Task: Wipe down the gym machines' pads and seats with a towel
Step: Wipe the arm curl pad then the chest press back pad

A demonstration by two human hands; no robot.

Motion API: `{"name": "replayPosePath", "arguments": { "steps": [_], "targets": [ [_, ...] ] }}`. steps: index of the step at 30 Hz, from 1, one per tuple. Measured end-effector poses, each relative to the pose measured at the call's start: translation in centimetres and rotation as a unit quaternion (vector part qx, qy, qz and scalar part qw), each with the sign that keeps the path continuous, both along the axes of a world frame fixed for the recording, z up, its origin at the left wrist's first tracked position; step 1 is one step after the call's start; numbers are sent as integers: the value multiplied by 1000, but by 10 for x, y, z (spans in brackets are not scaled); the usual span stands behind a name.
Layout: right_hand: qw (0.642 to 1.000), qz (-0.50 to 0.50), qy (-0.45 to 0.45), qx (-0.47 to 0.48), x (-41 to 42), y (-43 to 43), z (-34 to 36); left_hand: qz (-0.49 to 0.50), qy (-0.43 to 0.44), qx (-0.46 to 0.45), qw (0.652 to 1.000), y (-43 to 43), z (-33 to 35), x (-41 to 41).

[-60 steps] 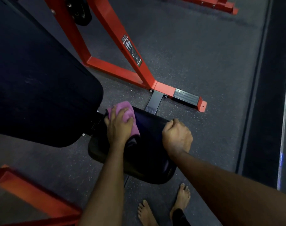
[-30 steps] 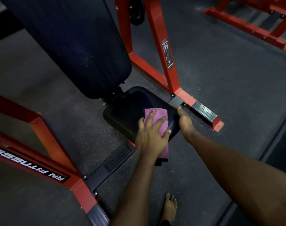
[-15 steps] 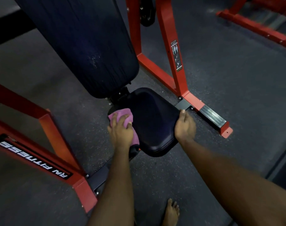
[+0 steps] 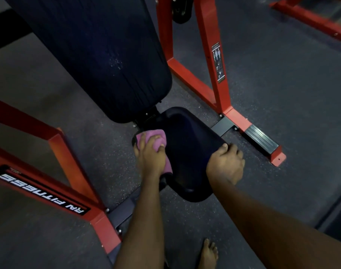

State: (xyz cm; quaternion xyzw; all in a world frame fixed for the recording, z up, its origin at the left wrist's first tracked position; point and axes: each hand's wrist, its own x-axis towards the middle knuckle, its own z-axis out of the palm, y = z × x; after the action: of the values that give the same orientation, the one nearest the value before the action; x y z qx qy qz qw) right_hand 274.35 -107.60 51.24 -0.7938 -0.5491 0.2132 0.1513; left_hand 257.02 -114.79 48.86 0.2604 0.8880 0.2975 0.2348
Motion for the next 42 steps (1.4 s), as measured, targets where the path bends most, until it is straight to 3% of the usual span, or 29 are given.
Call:
{"name": "replayPosePath", "arguments": {
  "steps": [6,11,16,25,34,37,42],
  "targets": [
    [1000,4,-1,8,1,0,1,-4,31,-36,999,12,-6,-31],
    [1000,7,-9,14,-1,-2,5,102,-36,33,994,-36,-1,44],
    [1000,12,-10,11,-2,-3,5,129,-66,8,989,-12,-11,-2],
    [1000,19,-20,16,0,-3,1,-76,79,-85,990,34,-20,-62],
    [1000,14,-8,24,1,-1,-1,-387,81,5,918,140,2,2],
    [1000,18,-5,20,2,0,-1,-386,76,9,919,145,-7,-9],
    [1000,11,4,13,1,0,1,-233,58,10,971,133,-13,-39]
  ]
}}
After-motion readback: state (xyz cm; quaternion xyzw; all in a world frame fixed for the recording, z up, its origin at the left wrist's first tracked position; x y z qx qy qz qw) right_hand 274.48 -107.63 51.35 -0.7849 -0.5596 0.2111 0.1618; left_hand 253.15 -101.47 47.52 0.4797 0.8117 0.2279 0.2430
